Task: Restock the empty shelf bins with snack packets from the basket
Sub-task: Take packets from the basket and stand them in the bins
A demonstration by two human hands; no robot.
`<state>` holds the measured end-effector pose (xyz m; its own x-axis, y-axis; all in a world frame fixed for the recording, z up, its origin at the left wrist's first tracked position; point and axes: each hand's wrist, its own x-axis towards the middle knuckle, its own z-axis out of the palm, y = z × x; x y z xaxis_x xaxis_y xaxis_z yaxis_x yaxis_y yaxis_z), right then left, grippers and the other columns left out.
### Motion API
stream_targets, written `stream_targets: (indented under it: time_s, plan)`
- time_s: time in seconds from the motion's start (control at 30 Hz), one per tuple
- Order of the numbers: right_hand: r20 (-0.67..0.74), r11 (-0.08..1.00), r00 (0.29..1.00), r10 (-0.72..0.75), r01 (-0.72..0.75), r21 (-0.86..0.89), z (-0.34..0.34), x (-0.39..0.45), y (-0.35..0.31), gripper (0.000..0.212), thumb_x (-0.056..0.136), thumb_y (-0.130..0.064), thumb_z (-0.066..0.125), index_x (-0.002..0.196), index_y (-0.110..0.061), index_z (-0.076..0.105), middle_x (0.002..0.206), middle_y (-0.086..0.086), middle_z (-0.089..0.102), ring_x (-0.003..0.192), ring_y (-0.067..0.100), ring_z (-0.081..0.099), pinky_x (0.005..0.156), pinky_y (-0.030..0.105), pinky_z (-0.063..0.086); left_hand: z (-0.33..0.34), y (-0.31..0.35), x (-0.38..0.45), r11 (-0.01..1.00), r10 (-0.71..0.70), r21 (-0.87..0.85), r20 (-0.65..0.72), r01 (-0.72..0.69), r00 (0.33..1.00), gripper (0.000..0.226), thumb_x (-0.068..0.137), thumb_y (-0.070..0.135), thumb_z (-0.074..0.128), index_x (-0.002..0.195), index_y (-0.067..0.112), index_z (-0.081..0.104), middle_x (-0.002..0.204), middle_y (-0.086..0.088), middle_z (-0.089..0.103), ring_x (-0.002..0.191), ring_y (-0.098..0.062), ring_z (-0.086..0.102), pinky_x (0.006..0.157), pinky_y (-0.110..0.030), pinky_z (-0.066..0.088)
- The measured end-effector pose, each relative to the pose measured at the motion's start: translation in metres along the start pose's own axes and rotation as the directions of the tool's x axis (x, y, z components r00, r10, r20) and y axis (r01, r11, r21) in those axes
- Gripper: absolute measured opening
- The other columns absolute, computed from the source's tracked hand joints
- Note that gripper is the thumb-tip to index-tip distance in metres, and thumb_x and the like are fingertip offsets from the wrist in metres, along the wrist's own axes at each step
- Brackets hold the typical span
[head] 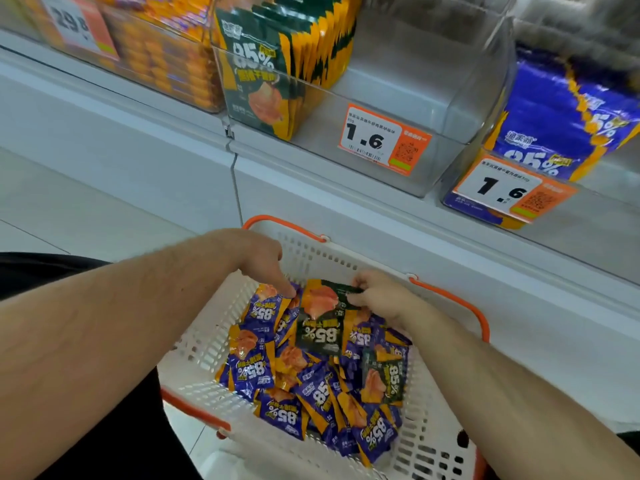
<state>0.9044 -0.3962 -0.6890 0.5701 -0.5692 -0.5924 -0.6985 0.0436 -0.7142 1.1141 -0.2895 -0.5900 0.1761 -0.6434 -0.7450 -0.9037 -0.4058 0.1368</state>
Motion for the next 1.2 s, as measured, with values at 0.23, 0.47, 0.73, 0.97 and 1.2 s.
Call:
stream_targets:
  time_s: [0.23, 0.47, 0.73, 0.97, 1.2]
  plan:
    - [0.154, 0.617, 0.987, -0.048, -0.092, 0.782, 0.031, -0.016, -0.023, 0.017, 0.097, 0.005, 0.046, 0.102, -0.009, 0.052, 0.090, 0.013, 0.071, 0.074, 0.021, 0.068, 0.062, 0.031, 0.058, -0.004, -0.019, -0.021, 0.934, 0.027, -0.354, -0.042, -0.040, 0.999, 0.051, 0.086, 0.038, 0.072, 0.128, 0.014, 0.055, 0.115, -0.002, 0.066, 0.098, -0.014, 0.065, 0.092, -0.042, 0.053]
    - [0.024, 0.833, 0.999, 0.042, -0.048, 0.552, 0.025, -0.048, -0.064, 0.020, 0.089, 0.009, 0.058, 0.095, -0.010, 0.057, 0.092, 0.012, 0.068, 0.081, 0.021, 0.068, 0.072, 0.030, 0.054, -0.035, -0.018, -0.046, 0.689, -0.048, -0.644, -0.499, -0.332, 0.865, 0.043, 0.077, 0.011, 0.080, 0.112, 0.015, 0.056, 0.105, -0.012, 0.065, 0.093, -0.032, 0.066, 0.080, -0.043, 0.056]
    - [-0.482, 0.894, 0.753, -0.448, 0.381, -0.236, -0.005, -0.082, -0.151, 0.031, 0.078, -0.011, 0.076, 0.097, -0.028, 0.058, 0.097, -0.011, 0.059, 0.075, -0.001, 0.050, 0.070, 0.020, 0.038, -0.064, -0.025, -0.069, 0.840, 0.084, -0.290, -0.765, -0.458, 0.638, 0.044, 0.084, 0.010, 0.071, 0.121, 0.027, 0.052, 0.094, 0.009, 0.059, 0.084, -0.015, 0.057, 0.067, -0.026, 0.043]
    - [-0.338, 0.792, 0.743, -0.578, 0.412, -0.450, 0.003, -0.074, -0.214, 0.009, 0.086, -0.023, 0.070, 0.082, -0.030, 0.075, 0.067, -0.010, 0.070, 0.053, 0.003, 0.057, 0.054, 0.025, 0.047, -0.072, -0.027, -0.076, 0.825, 0.098, -0.201, -0.870, -0.529, 0.483, 0.053, 0.082, 0.012, 0.073, 0.128, 0.027, 0.051, 0.108, 0.006, 0.066, 0.101, -0.021, 0.061, 0.086, -0.038, 0.051]
    - [-0.607, 0.656, 0.311, -0.731, 0.566, -0.499, -0.034, -0.073, -0.273, 0.024, 0.088, -0.028, 0.069, 0.080, -0.006, 0.076, 0.075, 0.011, 0.072, 0.076, 0.027, 0.063, 0.072, 0.043, 0.052, -0.095, -0.060, -0.083, 0.680, -0.376, -0.586, -0.794, -0.439, 0.477, 0.094, 0.073, 0.041, 0.080, 0.147, 0.017, 0.027, 0.145, -0.010, 0.038, 0.132, -0.033, 0.039, 0.104, -0.055, 0.039]
